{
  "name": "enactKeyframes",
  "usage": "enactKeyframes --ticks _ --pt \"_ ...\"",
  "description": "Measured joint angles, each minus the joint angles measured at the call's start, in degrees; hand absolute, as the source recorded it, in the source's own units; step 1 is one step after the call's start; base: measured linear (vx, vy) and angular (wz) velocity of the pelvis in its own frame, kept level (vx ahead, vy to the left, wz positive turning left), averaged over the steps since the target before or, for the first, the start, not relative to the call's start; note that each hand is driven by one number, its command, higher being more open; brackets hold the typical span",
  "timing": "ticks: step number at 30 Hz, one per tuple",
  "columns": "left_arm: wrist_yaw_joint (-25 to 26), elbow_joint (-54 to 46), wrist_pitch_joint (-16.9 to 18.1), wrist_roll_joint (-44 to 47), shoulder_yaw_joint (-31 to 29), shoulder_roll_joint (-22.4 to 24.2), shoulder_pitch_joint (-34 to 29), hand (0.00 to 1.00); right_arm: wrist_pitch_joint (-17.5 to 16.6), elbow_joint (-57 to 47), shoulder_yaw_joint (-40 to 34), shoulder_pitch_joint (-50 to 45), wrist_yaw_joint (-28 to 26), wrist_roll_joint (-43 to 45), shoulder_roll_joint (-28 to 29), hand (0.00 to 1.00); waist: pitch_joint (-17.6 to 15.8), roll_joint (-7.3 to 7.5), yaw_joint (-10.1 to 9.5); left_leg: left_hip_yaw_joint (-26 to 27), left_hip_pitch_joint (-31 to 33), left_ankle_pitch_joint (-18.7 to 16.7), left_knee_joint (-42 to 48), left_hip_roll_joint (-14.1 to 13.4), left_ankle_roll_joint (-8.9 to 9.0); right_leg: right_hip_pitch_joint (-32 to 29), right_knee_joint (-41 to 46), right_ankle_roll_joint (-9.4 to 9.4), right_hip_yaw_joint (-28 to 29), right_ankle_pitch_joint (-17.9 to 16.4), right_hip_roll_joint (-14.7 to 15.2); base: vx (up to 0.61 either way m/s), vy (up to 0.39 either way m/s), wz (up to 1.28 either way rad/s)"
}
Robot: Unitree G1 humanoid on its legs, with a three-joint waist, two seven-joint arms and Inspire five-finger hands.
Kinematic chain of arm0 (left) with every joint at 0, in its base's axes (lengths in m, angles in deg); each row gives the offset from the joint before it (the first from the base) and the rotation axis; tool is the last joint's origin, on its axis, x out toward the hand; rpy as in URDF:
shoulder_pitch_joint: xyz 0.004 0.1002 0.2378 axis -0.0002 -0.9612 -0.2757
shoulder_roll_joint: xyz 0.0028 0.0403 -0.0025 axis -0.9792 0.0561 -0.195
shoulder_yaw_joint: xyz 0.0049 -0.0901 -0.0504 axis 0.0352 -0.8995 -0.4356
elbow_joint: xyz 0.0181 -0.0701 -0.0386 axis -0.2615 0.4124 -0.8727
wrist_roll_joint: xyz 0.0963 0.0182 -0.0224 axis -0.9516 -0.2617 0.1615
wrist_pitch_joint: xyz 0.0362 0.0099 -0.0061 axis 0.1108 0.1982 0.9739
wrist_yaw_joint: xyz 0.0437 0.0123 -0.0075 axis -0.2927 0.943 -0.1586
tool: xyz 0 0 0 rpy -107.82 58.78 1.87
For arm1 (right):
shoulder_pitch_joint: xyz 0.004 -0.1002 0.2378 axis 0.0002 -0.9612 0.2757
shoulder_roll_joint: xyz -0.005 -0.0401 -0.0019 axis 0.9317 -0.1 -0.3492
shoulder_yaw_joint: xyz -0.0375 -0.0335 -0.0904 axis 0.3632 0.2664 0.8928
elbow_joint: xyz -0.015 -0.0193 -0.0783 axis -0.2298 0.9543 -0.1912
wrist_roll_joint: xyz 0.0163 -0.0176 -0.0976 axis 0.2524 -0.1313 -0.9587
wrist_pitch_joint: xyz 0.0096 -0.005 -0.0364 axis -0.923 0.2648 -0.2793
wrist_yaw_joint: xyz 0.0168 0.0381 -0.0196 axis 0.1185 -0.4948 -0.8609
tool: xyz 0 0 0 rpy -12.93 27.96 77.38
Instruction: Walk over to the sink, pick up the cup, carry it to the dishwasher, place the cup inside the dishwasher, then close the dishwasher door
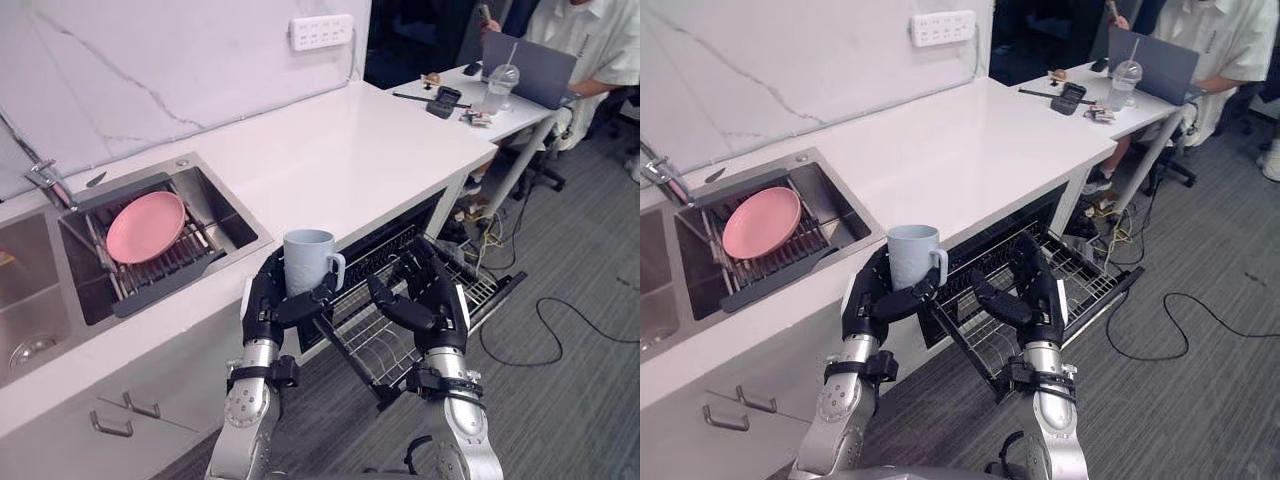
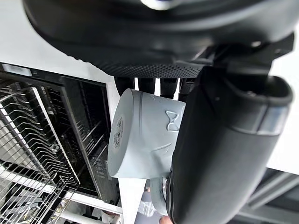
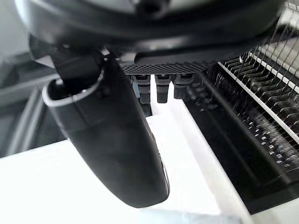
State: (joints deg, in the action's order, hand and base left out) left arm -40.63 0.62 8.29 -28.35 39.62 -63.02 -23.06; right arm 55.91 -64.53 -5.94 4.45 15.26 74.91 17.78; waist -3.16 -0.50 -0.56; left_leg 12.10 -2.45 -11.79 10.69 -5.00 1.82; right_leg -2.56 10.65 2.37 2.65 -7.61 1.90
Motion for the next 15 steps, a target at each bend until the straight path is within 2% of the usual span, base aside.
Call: enactKeyframes --ticks 9,15 --pt "0.20 0.23 0.00 -2.10 0.64 -2.16 2.31 0.30 -0.08 -0.35 0.36 0.06 -3.27 2.96 -1.45 0.90 2.81 -0.38 1.45 2.52 -2.13 1.46 -3.71 0.29 -0.44 0.79 -4.42 -0.05 3.58 3.35 -1.07 0.00 0.019 -0.23" --pt "1.17 3.33 -0.01 -2.11 -0.27 -2.74 4.25 0.30 -0.18 -0.21 1.31 0.59 -4.65 5.25 -2.52 0.90 3.15 -0.44 1.58 3.22 -2.20 2.51 -4.59 0.75 -1.16 1.55 -8.23 0.29 4.95 6.61 -1.01 -0.06 0.011 -0.11"
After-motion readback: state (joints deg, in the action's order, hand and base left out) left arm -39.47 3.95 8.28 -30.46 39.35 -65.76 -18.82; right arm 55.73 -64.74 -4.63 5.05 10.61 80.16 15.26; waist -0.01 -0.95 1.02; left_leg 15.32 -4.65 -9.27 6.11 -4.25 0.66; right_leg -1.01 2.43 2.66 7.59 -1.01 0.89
